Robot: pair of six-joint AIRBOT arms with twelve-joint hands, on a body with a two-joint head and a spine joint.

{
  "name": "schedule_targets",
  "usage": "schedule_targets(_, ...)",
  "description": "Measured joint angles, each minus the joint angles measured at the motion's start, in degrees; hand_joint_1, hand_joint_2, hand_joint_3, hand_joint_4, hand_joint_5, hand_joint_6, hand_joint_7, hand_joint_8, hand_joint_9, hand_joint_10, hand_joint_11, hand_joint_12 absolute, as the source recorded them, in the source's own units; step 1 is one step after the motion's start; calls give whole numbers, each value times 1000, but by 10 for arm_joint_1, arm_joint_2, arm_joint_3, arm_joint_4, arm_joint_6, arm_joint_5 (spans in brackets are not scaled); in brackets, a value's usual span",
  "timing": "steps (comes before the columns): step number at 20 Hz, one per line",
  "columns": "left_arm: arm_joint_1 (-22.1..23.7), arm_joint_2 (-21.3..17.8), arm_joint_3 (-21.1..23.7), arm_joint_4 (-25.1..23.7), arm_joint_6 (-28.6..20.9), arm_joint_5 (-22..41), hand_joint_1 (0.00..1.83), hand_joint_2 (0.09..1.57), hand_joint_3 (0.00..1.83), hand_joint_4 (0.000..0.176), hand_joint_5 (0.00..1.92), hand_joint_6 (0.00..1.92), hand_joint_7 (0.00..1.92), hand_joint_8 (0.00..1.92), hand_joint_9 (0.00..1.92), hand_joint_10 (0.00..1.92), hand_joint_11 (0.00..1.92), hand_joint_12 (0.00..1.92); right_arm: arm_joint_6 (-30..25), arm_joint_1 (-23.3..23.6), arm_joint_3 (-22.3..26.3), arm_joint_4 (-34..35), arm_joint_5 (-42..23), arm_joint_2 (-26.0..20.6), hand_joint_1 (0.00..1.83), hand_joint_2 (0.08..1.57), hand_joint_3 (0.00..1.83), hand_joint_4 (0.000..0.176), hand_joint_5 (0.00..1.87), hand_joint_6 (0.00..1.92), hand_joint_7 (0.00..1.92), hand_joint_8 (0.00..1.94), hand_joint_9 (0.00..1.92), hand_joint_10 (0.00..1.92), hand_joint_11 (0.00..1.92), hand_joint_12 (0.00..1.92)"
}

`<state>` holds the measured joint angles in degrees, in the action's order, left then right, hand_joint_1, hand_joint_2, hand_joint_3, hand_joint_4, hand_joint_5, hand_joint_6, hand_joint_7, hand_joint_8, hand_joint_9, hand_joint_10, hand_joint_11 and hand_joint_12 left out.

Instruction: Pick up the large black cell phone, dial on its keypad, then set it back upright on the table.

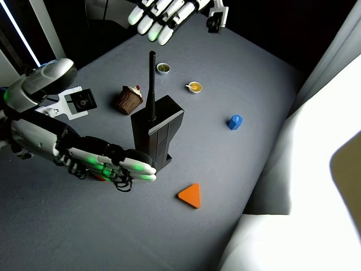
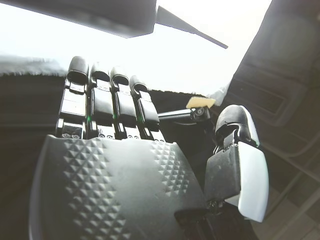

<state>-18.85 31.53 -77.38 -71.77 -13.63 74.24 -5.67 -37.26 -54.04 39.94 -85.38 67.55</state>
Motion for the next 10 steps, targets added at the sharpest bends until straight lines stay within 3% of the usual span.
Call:
schedule_targets(2, -3, 5, 0, -5, 1, 4, 0, 1224, 0, 0, 175, 2, 240, 4, 212, 0, 0, 475, 0, 9, -10, 8, -2, 8, 268, 948, 0, 0, 152, 1, 177, 3, 163, 5, 0, 557)
schedule_targets(4, 2, 10, 0, -13, 1, 9, 0, 1226, 1, 0, 162, 0, 220, 0, 202, 0, 0, 456, 0, 10, -18, 7, -5, 15, 279, 947, 0, 0, 119, 0, 145, 2, 137, 1, 0, 463)
schedule_targets(10, 8, 11, -8, -19, -4, 13, 0, 1225, 1, 0, 167, 0, 219, 0, 199, 0, 0, 453, 0, 14, -38, 21, -2, 32, 434, 920, 0, 0, 91, 0, 129, 0, 122, 0, 0, 444)
